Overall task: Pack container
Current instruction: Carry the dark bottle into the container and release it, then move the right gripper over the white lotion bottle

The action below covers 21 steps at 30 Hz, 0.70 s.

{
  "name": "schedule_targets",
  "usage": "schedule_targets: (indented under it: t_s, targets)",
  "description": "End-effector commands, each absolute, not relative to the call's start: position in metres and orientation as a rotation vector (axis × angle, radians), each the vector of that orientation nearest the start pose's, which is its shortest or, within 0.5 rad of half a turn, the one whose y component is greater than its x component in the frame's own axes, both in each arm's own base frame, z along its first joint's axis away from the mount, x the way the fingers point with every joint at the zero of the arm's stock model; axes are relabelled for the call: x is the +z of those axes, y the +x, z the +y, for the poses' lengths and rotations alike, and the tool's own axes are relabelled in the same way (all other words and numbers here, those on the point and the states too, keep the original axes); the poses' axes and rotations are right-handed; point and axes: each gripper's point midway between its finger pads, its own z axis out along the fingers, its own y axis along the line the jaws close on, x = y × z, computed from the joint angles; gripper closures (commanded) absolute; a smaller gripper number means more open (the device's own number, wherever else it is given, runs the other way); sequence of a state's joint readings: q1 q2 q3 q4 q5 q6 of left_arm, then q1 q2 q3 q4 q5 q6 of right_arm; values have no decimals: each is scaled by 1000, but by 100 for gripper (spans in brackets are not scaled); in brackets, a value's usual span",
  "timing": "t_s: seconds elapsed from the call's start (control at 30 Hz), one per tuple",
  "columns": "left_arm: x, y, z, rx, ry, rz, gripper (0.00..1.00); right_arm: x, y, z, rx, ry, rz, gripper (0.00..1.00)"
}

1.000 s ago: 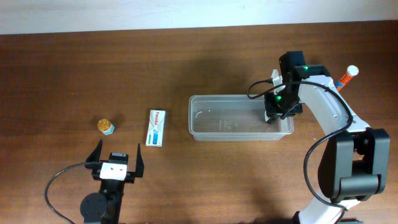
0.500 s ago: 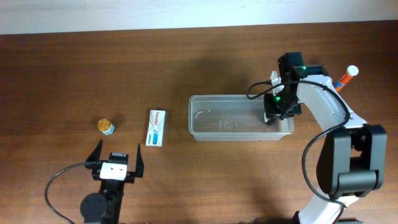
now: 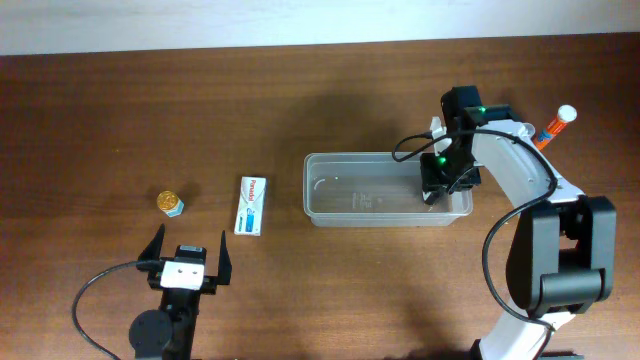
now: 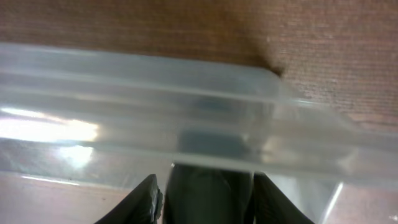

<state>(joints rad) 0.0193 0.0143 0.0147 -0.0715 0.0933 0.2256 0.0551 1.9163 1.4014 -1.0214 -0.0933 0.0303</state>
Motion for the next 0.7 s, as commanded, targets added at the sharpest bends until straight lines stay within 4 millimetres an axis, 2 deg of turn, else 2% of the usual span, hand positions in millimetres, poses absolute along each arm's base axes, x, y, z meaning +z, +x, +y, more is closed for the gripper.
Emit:
schedule_targets:
  t_s: [0.0,0.27,0.5,0.57,0.6,0.63,0.67]
  targets:
    - [159,246,-9,132,243,1624,0,54,360,32,79,-43,3115,57]
    - [159,246,-9,132,243,1624,1,100,381,32,68,-46,3058,51]
    - [159,246,-9,132,243,1624,1,168,408,33,73,-54,2933,42]
    - [159,246,-9,132,243,1624,1,190,414,30,73,-44,2889,35]
    - [159,246,-9,132,243,1624,1,199,417,27,73,-34,2869,28]
    - [159,246,-9,132,243,1624,1,209,420,23,71,-18,2846,2]
    - [159,246,-9,132,243,1624,1,217,422,17,68,0,2825,2]
